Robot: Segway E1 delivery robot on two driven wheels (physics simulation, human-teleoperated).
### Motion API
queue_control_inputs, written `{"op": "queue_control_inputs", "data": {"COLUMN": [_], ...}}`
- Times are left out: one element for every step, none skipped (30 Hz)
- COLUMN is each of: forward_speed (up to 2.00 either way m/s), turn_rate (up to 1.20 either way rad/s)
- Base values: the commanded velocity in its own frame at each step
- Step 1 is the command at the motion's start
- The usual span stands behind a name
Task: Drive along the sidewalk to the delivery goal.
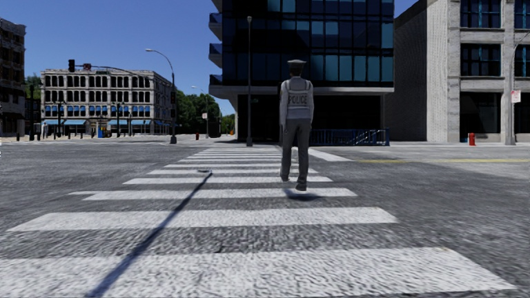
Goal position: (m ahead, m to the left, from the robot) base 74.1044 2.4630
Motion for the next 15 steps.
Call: {"op": "queue_control_inputs", "data": {"forward_speed": [1.74,1.75,1.75,1.76,1.76,1.78,1.78,1.79,1.79,1.79,1.79,1.79,1.80,1.80,1.80], "turn_rate": [0.80,0.80,0.80,0.80,0.80,0.80,0.80,0.80,0.80,0.80,0.80,0.80,0.80,0.81,0.82]}}
